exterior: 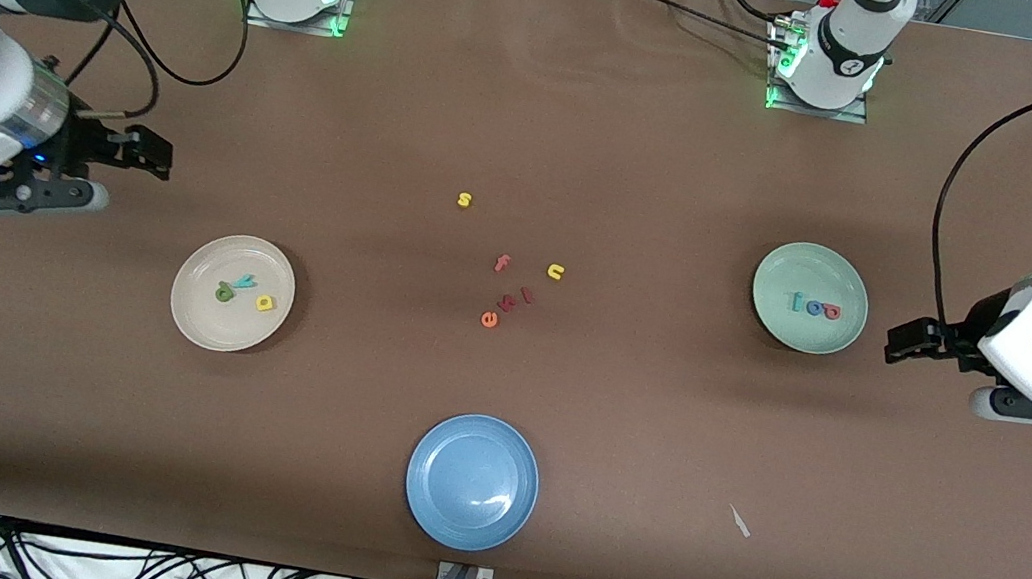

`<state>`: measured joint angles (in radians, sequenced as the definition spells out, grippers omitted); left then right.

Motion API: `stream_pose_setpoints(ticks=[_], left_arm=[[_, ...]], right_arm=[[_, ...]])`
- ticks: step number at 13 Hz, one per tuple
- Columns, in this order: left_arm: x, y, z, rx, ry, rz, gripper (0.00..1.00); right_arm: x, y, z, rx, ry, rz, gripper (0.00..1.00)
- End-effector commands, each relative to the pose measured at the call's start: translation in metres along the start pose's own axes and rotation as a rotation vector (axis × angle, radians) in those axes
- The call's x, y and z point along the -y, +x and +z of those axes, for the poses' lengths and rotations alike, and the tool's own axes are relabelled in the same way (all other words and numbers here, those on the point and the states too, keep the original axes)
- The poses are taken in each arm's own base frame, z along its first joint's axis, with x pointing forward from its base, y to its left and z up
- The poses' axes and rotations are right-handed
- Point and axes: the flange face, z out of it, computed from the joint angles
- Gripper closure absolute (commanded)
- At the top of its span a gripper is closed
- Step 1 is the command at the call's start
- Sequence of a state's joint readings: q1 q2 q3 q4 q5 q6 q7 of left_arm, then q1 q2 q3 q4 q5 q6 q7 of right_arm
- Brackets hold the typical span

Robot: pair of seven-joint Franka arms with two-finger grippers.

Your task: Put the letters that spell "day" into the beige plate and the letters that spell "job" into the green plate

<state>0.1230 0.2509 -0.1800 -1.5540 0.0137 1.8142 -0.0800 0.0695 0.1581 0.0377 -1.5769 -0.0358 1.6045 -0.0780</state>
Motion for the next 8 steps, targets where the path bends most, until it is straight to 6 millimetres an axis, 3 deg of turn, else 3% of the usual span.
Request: stream_pose_setpoints(ticks=[1,4,8], left_arm=[[0.018,-0.012,-0.016,0.001,-0.023,0.089,0.01],[0.017,-0.012,-0.022,0.001,-0.023,0.094,0.0],[0.017,-0.012,-0.037,0.017,-0.018,0.098,0.0]], right_arm=[[0.0,-0.033,-0.039,0.012,0.029,0.042,0.0],[0.002,-0.041,-0.05,0.001,0.028,0.133,0.01],[0.001,-0.038,-0.048,0.0,0.016,0.12,0.0]])
